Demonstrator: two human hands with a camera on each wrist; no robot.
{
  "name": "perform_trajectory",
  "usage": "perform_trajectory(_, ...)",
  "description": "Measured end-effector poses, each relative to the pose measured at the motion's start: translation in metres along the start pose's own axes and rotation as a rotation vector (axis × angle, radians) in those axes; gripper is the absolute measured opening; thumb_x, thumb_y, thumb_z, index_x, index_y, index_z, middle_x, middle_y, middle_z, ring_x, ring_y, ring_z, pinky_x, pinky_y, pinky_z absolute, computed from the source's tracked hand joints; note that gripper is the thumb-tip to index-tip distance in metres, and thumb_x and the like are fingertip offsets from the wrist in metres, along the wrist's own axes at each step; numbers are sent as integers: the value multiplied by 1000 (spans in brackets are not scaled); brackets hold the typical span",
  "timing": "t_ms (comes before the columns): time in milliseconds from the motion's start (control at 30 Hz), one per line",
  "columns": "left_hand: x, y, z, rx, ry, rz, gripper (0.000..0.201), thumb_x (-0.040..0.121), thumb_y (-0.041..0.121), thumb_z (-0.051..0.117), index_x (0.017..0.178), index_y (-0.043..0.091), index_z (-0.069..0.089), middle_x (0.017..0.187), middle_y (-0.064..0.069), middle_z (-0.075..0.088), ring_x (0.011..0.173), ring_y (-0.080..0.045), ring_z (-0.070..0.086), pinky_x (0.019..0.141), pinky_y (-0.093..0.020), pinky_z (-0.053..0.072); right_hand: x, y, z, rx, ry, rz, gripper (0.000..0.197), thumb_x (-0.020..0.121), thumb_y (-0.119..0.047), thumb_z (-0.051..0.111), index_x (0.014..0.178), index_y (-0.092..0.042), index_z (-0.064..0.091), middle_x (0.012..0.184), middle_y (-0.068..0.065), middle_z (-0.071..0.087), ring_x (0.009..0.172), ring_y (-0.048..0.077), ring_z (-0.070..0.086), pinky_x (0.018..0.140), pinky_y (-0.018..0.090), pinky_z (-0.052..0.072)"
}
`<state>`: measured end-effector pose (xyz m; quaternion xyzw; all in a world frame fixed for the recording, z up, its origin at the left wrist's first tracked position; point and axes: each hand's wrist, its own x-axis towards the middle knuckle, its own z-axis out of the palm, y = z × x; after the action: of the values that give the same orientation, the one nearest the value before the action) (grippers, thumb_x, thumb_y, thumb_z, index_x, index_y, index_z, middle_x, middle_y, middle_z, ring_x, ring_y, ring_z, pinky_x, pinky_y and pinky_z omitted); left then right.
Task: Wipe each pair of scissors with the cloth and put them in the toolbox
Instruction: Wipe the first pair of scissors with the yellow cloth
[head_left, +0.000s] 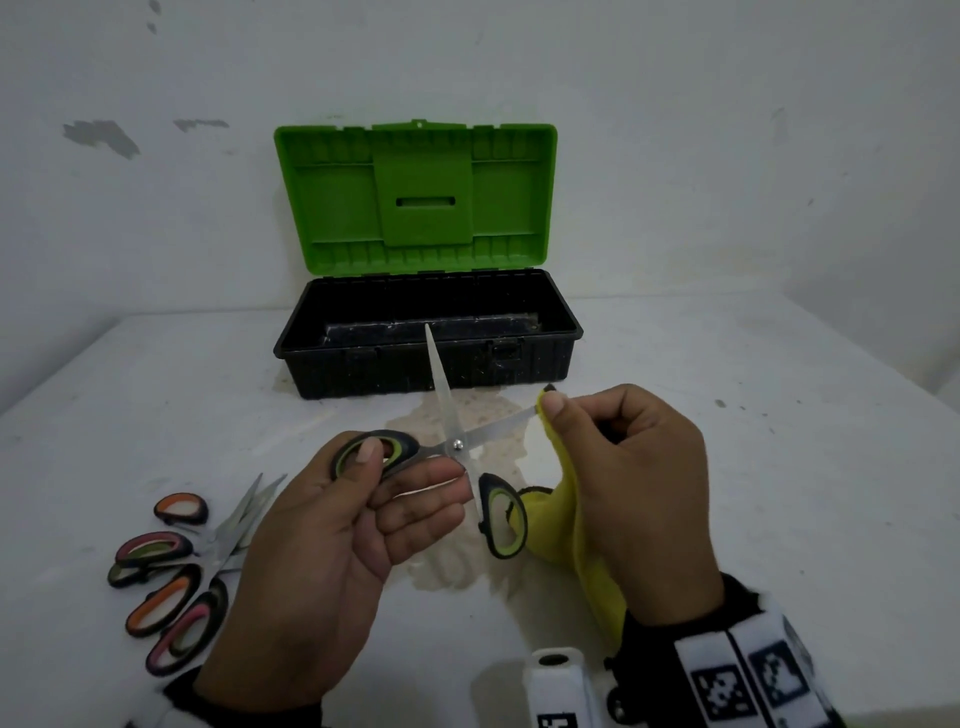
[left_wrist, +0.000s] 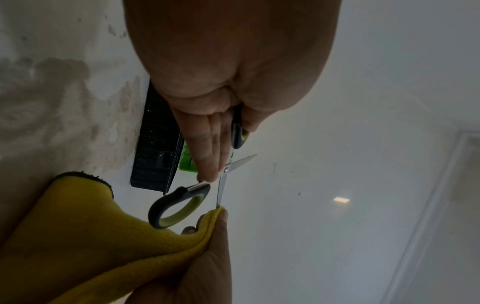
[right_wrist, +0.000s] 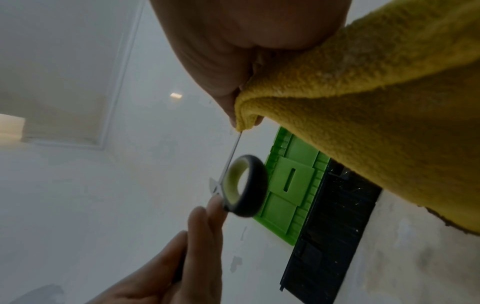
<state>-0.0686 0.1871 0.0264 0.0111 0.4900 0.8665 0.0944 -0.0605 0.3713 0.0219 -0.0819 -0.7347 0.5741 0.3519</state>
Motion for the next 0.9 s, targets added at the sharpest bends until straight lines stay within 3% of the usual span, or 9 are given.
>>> perform_trajectory(133, 5, 2, -1, 7, -7, 20, 27, 96, 22, 41, 96, 3, 59, 90, -30, 73, 78, -38, 75, 58, -35, 61, -3, -2, 8, -2, -49, -12, 18, 84, -27, 77, 70, -18, 68, 67, -6, 69, 61, 7, 63, 55, 16, 50)
perform_trajectory(267, 11, 3, 1, 29, -34, 36, 27, 100, 20, 39, 100, 0, 57, 91, -30, 72, 81, -39, 75, 61, -36, 61, 9, -1, 4, 42, 3, 31, 19, 83, -25, 78, 69, -15, 69, 64, -5, 69, 58, 0, 59, 54, 9, 46)
perform_trajectory(500, 15, 9, 6, 62, -60, 82, 26, 100, 19, 38, 98, 1, 56, 90, -29, 73, 81, -39, 74, 62, -35, 61, 7, -3, 7, 24, -31, -16, 16, 83, -24, 78, 71, -17, 70, 68, -9, 71, 64, 2, 65, 57, 9, 47)
perform_trajectory(600, 14, 9, 7, 78, -61, 107, 26, 93, 23, 44, 98, 0, 55, 90, -28, 73, 82, -39, 74, 63, -35, 61, 16, 3, 2, 18, 29, 20, 20, 83, -27, 78, 69, -16, 69, 62, -8, 67, 57, -2, 58, 54, 8, 44)
perform_trajectory(700, 15, 10, 6, 56, -37, 115, 25, 99, 20, 41, 101, 0, 55, 90, -28, 73, 82, -39, 75, 63, -36, 61, 24, 5, -4, 5, 78, 27, 21, 83, -30, 78, 69, -18, 69, 64, -7, 68, 58, -1, 58, 55, 10, 45)
perform_trajectory(900, 17, 12, 5, 34, -3, 127, 26, 104, 19, 37, 99, 2, 56, 90, -28, 73, 82, -38, 75, 62, -35, 61, 6, -11, 5, 31, 11, -87, 15, 83, -24, 78, 72, -17, 70, 67, -7, 69, 59, 3, 62, 54, 10, 45)
